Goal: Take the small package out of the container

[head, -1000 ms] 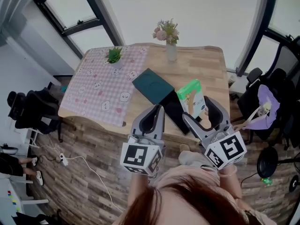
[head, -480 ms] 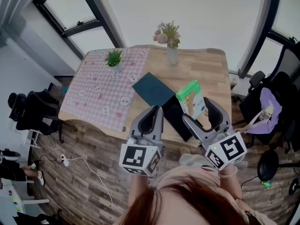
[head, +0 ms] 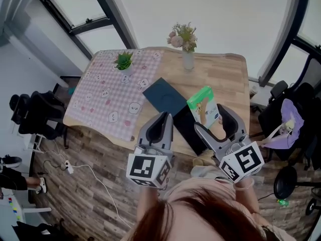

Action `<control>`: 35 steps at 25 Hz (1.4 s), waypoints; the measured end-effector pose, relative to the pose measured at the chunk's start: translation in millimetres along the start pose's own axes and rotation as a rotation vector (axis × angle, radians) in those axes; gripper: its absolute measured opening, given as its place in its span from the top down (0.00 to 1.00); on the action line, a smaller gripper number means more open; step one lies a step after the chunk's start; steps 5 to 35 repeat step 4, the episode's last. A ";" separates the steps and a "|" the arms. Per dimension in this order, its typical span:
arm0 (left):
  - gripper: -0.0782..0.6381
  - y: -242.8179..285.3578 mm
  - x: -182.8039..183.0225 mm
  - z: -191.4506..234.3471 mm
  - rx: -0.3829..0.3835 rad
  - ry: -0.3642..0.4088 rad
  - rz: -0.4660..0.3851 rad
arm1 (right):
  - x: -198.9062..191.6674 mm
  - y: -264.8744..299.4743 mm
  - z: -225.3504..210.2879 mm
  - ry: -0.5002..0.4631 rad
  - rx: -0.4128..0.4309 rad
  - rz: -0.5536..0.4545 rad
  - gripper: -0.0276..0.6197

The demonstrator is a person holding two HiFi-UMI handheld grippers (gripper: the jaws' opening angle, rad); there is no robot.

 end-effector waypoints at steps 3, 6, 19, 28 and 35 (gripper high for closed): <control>0.86 4.5 0.5 1.4 0.007 0.000 0.004 | 0.5 4.5 -4.9 -0.003 0.004 0.001 0.43; 0.86 6.1 0.7 1.7 0.009 0.000 0.004 | 0.7 5.9 -6.7 -0.003 0.004 0.001 0.43; 0.86 6.1 0.7 1.7 0.009 0.000 0.004 | 0.7 5.9 -6.7 -0.003 0.004 0.001 0.43; 0.86 6.1 0.7 1.7 0.009 0.000 0.004 | 0.7 5.9 -6.7 -0.003 0.004 0.001 0.43; 0.86 6.1 0.7 1.7 0.009 0.000 0.004 | 0.7 5.9 -6.7 -0.003 0.004 0.001 0.43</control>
Point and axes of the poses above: the fingertips, and each gripper's own axes: y forward along the fingers, z to its left, x out of its top, the point moved 10 cm from there along -y, backward along the fingers
